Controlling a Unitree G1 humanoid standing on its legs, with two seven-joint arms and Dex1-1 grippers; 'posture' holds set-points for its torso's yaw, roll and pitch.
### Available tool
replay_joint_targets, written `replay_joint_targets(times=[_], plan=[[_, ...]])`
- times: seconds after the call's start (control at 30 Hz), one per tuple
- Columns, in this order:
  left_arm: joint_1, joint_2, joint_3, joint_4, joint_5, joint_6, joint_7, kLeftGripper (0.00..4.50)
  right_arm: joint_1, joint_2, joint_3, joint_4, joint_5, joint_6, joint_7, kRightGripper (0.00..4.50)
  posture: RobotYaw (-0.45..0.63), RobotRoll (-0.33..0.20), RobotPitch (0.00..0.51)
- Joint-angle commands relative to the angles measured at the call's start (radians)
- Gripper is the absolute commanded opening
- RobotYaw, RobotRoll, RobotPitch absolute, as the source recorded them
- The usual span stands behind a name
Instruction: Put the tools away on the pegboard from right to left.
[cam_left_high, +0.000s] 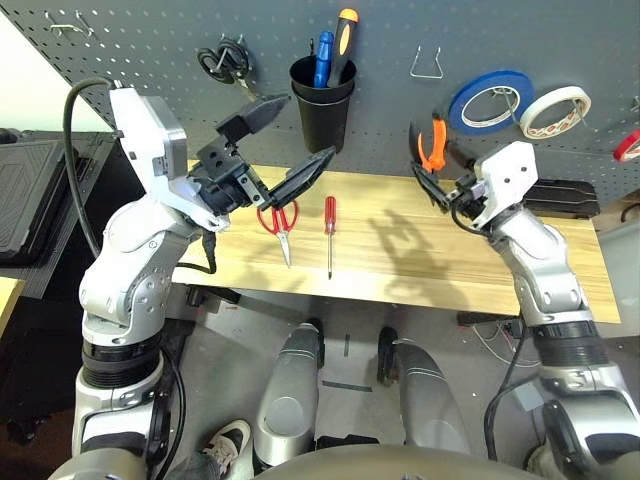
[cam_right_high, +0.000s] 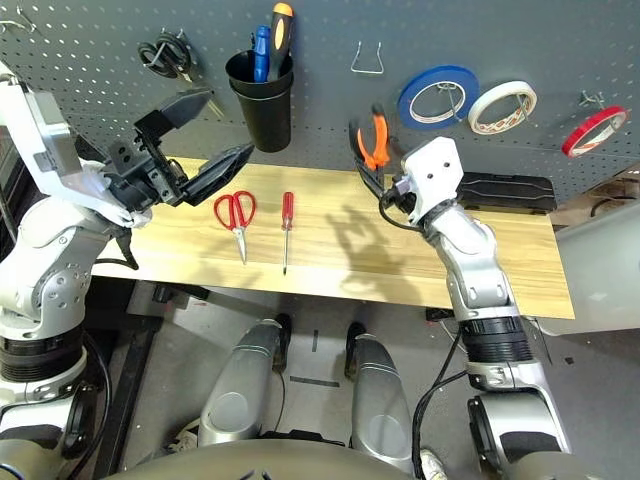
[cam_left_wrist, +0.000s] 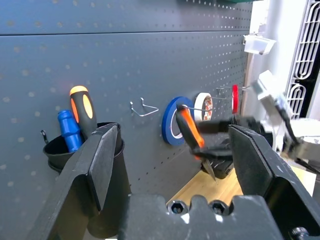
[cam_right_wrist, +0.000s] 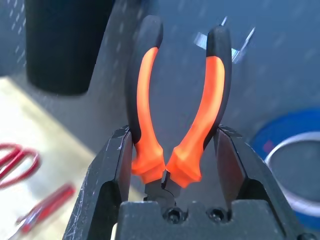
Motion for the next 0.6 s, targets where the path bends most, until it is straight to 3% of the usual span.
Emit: replay_joint_targets(times=[0.03,0.27,0.6], plan=[[-0.011,0.002,-0.020,-0.003,-0.011,0.004,-0.014,4.50,-0.021,0.001,-0.033,-0.057,-0.006,-0.037,-0.044,2.63,0.29,0.000,0.250],[-0.018,0.002,-0.031,0.013,-0.006,0.000,-0.022,4.50,-0.090,0.011,-0.045,-0.077,-0.027,-0.090,-0.114,2.63,0.28,0.000,0.247],[-0.024,-0.001,-0.042,0.035,0.006,-0.012,-0.034,4.50,-0.275,0.069,-0.033,0.009,-0.025,-0.114,-0.165,2.63,0.27,0.000,0.243]])
